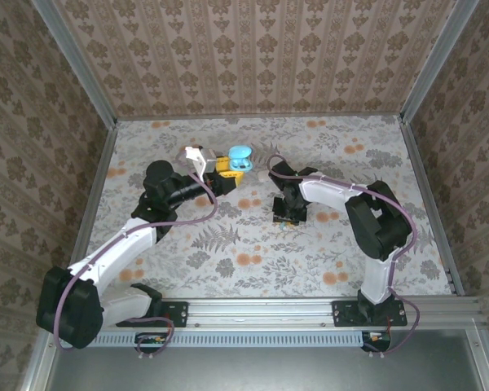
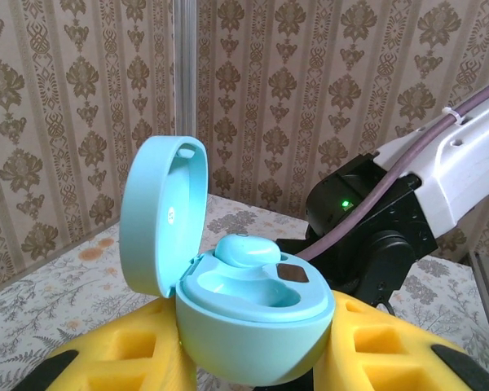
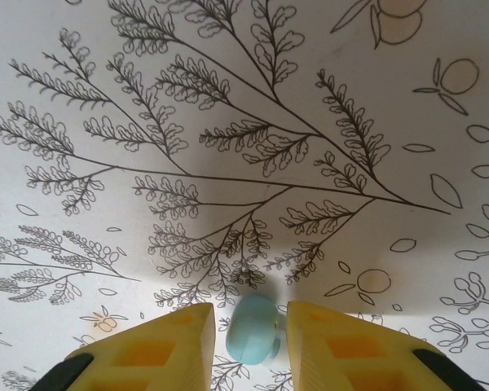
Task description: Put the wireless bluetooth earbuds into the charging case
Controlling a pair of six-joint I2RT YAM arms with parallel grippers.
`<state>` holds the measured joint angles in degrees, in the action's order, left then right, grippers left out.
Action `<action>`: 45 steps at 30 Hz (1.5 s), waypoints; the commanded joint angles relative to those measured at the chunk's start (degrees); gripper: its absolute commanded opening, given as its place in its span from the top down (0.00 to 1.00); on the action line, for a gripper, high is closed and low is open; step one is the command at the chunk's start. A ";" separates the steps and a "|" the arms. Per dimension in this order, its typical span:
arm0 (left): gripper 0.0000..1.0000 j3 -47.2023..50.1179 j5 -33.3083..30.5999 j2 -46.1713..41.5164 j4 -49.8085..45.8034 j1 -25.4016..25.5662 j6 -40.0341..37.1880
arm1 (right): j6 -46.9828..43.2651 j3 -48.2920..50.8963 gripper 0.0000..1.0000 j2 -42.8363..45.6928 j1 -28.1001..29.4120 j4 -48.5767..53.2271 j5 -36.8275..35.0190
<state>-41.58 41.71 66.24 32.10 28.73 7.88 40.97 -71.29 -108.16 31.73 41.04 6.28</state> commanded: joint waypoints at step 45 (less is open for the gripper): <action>0.73 -2.71 0.11 2.94 2.26 1.58 -0.30 | 19.10 11.17 0.76 37.44 -11.31 -46.61 42.99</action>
<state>-41.80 41.12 68.55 32.23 29.65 7.90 54.68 -59.83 -72.64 20.38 2.94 43.77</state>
